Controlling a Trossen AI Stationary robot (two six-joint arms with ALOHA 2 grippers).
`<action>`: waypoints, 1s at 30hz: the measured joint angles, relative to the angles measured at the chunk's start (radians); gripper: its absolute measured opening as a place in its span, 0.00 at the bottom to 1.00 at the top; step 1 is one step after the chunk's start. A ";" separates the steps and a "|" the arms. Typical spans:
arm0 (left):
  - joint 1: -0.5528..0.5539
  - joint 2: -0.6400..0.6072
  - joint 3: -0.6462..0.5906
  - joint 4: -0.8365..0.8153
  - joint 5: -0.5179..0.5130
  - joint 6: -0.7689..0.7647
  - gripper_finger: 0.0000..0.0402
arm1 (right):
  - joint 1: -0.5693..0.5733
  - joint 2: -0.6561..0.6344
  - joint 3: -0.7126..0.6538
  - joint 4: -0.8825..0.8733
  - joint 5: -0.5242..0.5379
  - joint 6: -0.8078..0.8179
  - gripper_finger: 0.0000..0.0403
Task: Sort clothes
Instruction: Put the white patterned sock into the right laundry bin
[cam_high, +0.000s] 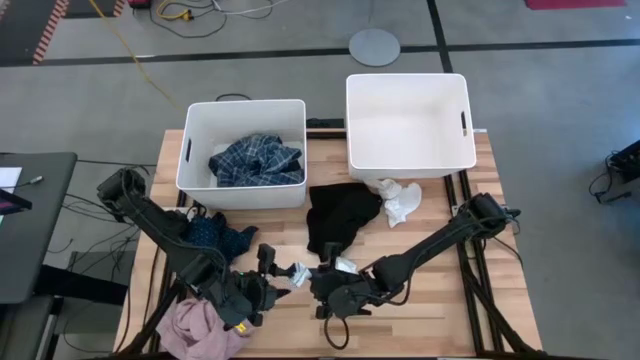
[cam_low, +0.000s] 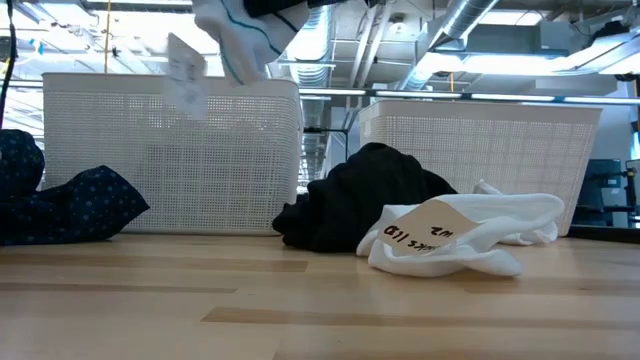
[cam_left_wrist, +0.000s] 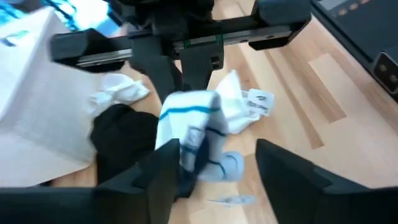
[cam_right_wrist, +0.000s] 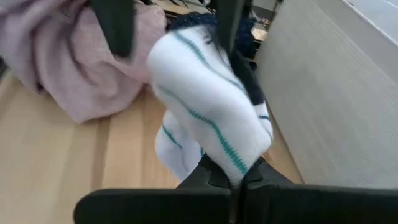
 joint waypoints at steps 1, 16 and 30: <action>-0.007 -0.010 0.000 -0.006 -0.014 -0.003 0.54 | -0.001 -0.006 0.000 -0.014 0.006 0.000 0.00; -0.096 -0.207 0.001 -0.153 -0.161 -0.110 0.61 | -0.007 -0.127 0.000 -0.107 0.074 -0.032 0.00; -0.122 -0.210 -0.037 -0.309 -0.161 -0.268 0.61 | -0.021 -0.268 0.000 -0.107 0.136 -0.149 0.00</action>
